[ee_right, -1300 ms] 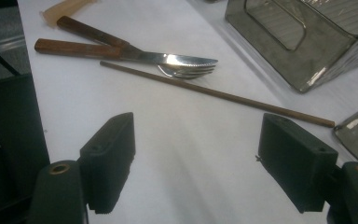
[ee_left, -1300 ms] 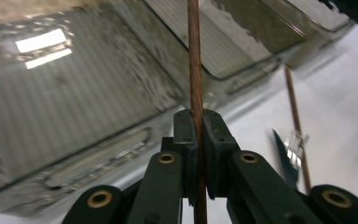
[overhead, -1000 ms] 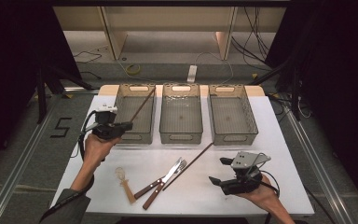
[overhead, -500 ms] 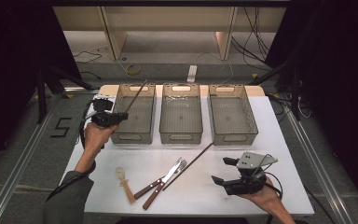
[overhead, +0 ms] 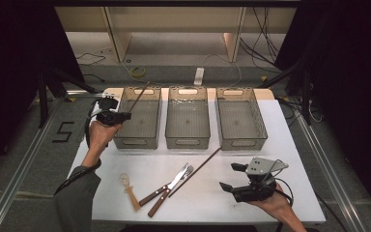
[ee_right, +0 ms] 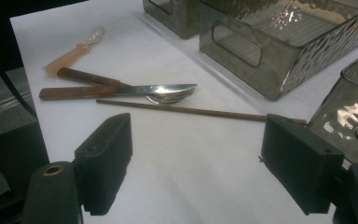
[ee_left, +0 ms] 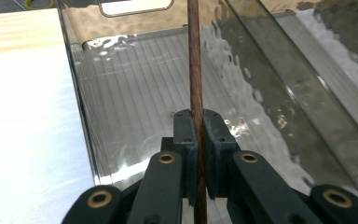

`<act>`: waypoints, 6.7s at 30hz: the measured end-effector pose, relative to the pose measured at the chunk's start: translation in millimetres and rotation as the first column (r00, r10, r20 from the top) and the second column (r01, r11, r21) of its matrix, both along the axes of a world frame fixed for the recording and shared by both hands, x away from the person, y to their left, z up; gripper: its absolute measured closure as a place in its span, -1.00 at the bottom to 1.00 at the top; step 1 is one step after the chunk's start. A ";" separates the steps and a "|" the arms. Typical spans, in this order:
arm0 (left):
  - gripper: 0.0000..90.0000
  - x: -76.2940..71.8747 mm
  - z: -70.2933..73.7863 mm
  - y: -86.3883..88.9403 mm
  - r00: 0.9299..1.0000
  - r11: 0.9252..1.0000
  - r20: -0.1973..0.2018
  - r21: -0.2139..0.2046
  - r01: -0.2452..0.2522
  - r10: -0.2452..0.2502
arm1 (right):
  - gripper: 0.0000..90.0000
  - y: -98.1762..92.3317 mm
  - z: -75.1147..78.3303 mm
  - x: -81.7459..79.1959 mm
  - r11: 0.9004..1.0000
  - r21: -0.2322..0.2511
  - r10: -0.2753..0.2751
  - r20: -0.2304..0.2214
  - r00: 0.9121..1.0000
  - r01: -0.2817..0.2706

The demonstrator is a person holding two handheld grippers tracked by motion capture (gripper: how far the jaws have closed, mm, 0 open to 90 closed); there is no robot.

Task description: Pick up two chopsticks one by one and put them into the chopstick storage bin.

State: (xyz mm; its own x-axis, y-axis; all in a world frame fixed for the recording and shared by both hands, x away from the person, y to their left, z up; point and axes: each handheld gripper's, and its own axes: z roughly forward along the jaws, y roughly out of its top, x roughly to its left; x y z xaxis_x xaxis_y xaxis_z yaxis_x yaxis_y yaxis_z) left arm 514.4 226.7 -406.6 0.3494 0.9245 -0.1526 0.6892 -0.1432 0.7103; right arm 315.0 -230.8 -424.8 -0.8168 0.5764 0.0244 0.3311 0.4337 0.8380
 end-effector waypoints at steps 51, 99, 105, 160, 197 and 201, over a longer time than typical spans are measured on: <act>-0.65 -131.4 14.3 -41.2 0.954 0.956 0.201 -0.145 0.255 -0.224 | -0.40 35.6 29.3 65.4 0.940 -0.288 0.178 -0.043 0.983 -0.183; -0.69 -183.6 -6.7 -46.9 0.938 0.948 0.219 -0.110 0.299 -0.270 | -0.13 106.8 -27.7 130.8 0.711 -0.580 0.286 -0.277 0.917 -0.398; -0.69 -183.3 -8.1 -48.6 0.937 0.946 0.212 -0.107 0.305 -0.278 | -0.08 111.5 -33.5 131.2 0.702 -0.579 0.286 -0.304 0.909 -0.414; -0.69 -183.5 -12.8 -57.1 0.931 0.938 0.177 -0.078 0.337 -0.320 | 0.74 113.4 -30.4 94.8 0.431 -0.704 0.385 -0.422 0.821 -0.564; -0.69 -182.3 -13.9 -61.7 0.924 0.929 0.153 -0.065 0.364 -0.351 | 0.92 78.1 -10.1 69.5 0.472 -0.675 0.444 -0.374 0.814 -0.567; -0.69 -182.1 -13.9 -63.0 0.924 0.928 0.152 -0.072 0.365 -0.352 | 0.92 74.8 -4.4 69.8 0.502 -0.672 0.441 -0.342 0.829 -0.544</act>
State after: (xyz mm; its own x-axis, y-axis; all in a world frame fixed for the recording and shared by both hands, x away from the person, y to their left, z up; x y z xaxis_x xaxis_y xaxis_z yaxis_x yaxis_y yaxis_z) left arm 332.4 163.7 -420.5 0.6779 0.7166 -0.1640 0.5024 -0.2888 0.8150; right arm 384.8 -156.0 -429.2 -0.9944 -0.0530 -0.0917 -0.0661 0.9871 0.1456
